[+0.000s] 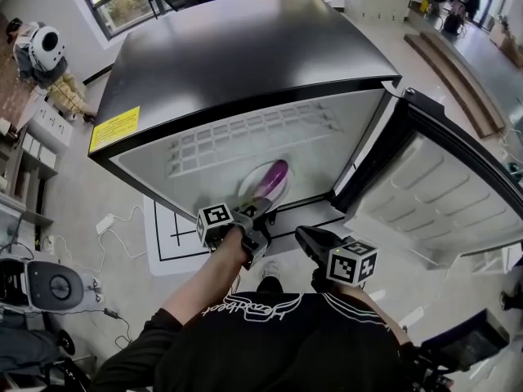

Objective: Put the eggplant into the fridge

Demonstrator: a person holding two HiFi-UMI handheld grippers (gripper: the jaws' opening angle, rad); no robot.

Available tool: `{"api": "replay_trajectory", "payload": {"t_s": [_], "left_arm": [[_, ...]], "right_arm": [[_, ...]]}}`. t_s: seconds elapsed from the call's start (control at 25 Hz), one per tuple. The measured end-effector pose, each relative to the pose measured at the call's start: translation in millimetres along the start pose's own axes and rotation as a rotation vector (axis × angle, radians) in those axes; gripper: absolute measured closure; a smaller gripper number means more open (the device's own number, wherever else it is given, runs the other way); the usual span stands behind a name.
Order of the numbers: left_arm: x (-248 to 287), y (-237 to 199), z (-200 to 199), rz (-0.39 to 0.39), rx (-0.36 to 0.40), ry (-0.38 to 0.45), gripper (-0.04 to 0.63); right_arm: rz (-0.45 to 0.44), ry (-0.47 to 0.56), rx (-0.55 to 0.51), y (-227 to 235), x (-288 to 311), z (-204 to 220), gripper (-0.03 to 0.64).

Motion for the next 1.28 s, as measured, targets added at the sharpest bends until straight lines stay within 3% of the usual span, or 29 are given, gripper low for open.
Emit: {"api": "replay_trajectory", "payload": {"t_s": [0.36, 0.64, 0.72, 0.96, 1.16, 1.28], "left_arm": [[-8, -6, 8, 0.010, 0.077, -0.006, 0.446], [-33, 3, 35, 0.136, 0.189, -0.053, 0.446], [-48, 15, 48, 0.216, 0.283, -0.074, 0.446], [-101, 52, 97, 0.422, 0.683, -0.143, 0.448], [-135, 51, 140, 0.461, 1.044, -0.215, 0.451], [-154, 50, 161, 0.486, 1.146, -0.213, 0.502]], "right_arm": [[0.007, 0.012, 0.012, 2, -11, 8, 0.611], [0.000, 0.016, -0.008, -2, -27, 10, 0.611], [-0.005, 0.019, -0.028, -6, -33, 11, 0.611], [-0.044, 0.041, -0.098, -26, -55, 10, 0.611], [-0.090, 0.060, -0.171, -48, -84, 5, 0.611], [-0.117, 0.071, -0.215, -62, -104, 5, 0.611]]}}
Point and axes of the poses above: the fingertips, and each gripper's own axes: x forward along the fingers, y to its right, z out of its underside, the point moved 4 cm from there along -x, backward along the fingers, and after that the axes turned 11 degrees about y, right-handed, at the moved point
